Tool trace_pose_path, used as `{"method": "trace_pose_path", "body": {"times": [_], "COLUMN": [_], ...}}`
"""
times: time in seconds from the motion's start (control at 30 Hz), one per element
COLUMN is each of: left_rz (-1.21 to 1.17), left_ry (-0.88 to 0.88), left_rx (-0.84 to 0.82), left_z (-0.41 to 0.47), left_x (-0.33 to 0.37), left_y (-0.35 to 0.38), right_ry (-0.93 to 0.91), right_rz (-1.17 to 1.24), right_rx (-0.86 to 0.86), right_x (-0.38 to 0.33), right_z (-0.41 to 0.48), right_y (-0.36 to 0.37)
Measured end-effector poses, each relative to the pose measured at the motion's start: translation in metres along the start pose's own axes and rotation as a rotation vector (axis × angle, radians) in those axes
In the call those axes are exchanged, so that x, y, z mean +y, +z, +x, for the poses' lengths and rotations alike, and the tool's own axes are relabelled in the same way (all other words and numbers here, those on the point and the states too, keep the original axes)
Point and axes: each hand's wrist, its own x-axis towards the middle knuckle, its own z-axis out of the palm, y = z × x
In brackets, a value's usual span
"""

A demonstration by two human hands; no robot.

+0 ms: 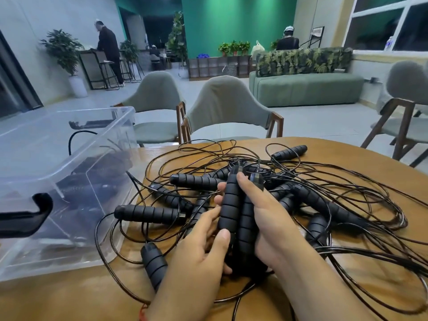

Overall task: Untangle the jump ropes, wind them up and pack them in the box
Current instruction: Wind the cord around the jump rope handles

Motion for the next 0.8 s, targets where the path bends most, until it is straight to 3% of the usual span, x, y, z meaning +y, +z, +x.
{"method": "trace_pose_path", "body": {"times": [0.37,0.6,0.8], "left_rz": [-0.018,0.168,0.366], "left_ry": [0.020,0.137,0.198], "left_rx": [0.002,0.054,0.066], "left_z": [-0.003,-0.012,-0.012], "left_x": [0.002,0.007,0.007], "left_y": [-0.003,0.011,0.020], "right_ry": [0.009,-0.043,-0.151], "right_rz": [-0.010,0.054,-0.043], "right_rx": [-0.040,0.018,0.024], "right_x": [-0.004,-0.003,-0.012], "right_z": [-0.005,-0.011,-0.019], "right_y": [0.003,0.011,0.021]}}
